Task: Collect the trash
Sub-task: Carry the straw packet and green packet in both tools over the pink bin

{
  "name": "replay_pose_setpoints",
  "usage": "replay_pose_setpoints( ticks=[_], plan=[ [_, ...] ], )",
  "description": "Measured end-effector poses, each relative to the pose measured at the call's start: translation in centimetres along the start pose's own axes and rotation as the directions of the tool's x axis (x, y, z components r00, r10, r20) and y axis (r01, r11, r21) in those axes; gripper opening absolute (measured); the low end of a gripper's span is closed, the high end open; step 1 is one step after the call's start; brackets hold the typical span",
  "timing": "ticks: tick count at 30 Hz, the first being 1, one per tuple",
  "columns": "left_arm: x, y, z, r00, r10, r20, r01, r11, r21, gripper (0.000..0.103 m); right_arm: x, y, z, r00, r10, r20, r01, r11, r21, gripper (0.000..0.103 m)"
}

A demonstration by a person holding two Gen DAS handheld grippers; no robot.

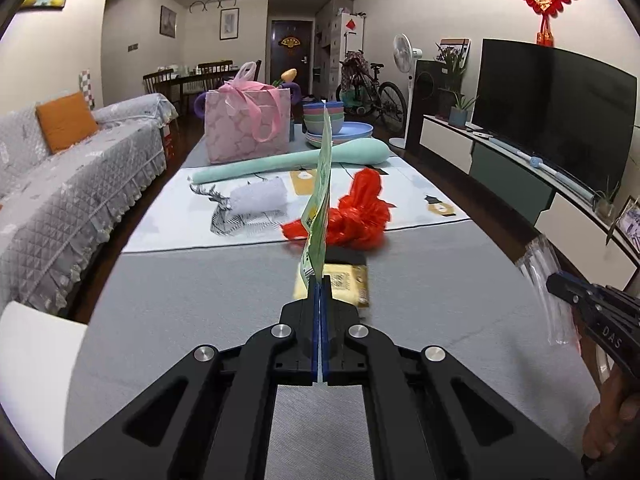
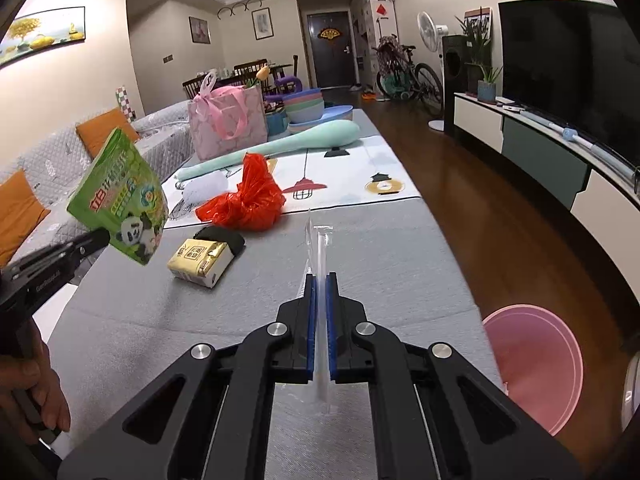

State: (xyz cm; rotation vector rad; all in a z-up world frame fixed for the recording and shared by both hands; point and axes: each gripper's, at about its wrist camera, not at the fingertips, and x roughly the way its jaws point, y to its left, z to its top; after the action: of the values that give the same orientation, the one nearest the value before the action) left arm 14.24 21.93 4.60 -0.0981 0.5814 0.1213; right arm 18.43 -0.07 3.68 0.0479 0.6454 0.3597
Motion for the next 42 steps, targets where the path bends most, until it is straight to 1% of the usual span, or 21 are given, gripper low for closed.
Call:
replay_pose_setpoints(
  ticks=[10,21,32,42],
  plan=[
    [-1.5,-3.1,-1.7,0.999,-0.030,0.026,0.030,1.000,0.002,0.000,-1.8,-1.7,0.3,0.999,-0.033,0.038,0.033,0.999,0.006,0.005],
    [-2.1,-5.8,-2.9,0.997,-0.059,0.040,0.057,0.998,0.032,0.000,-3.6,-4.4,0.1,0.995,-0.082,0.065,0.081,0.997,0.016,0.005],
    [-2.8,-9.4,-3.4,0.993,-0.108,0.041,0.106,0.993,0.049,0.000,-5.6,-7.9,-0.1,0.988,-0.133,0.082,0.130,0.991,0.044,0.005],
    [-3.2,-12.7,-3.6,0.985,-0.170,0.034,0.166,0.982,0.090,0.000,-7.3,-10.4,-0.5,0.981,-0.174,0.088,0.168,0.983,0.070,0.005]
  ],
)
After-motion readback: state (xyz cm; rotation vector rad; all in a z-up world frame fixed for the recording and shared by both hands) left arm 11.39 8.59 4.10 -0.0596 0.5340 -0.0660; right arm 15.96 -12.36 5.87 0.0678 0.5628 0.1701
